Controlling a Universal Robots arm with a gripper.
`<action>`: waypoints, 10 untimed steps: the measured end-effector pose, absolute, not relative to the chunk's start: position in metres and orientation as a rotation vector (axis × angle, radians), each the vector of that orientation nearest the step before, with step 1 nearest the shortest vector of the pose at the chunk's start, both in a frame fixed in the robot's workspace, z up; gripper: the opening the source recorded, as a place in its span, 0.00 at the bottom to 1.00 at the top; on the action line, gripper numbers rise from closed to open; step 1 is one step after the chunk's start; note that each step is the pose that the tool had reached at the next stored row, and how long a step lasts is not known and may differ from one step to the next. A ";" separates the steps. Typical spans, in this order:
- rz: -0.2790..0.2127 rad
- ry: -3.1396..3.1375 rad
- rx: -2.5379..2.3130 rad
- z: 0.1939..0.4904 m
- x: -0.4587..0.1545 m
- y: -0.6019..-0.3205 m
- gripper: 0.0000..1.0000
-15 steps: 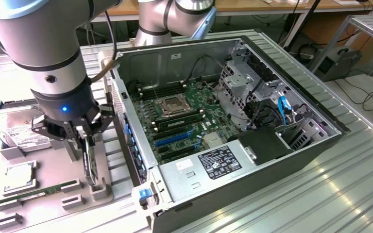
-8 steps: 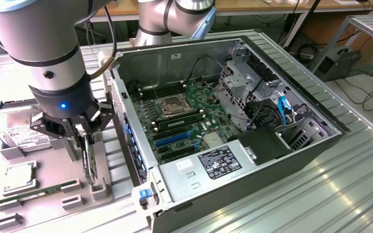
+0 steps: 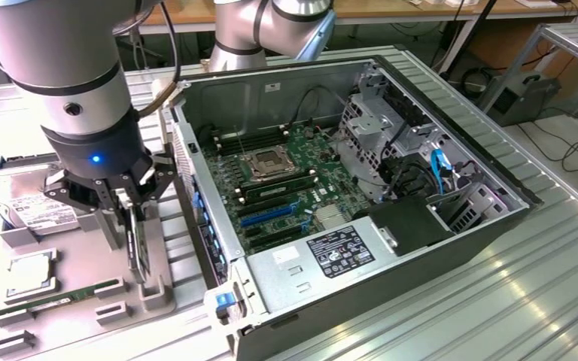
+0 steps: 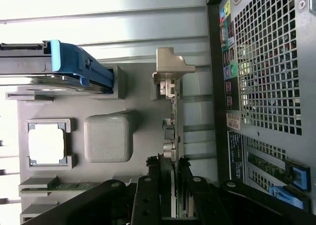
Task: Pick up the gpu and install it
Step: 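Pick up the gpu and move the gpu toward the slot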
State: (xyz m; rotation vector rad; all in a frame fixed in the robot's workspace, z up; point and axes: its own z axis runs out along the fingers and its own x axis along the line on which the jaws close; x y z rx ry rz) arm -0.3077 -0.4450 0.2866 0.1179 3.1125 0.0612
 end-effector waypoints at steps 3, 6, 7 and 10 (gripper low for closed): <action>0.061 3.112 0.118 0.291 -0.308 -0.445 0.27; 0.061 3.112 0.118 0.293 -0.308 -0.445 0.27; 0.061 3.112 0.118 0.294 -0.308 -0.445 0.27; 0.061 3.113 0.118 0.297 -0.308 -0.445 0.27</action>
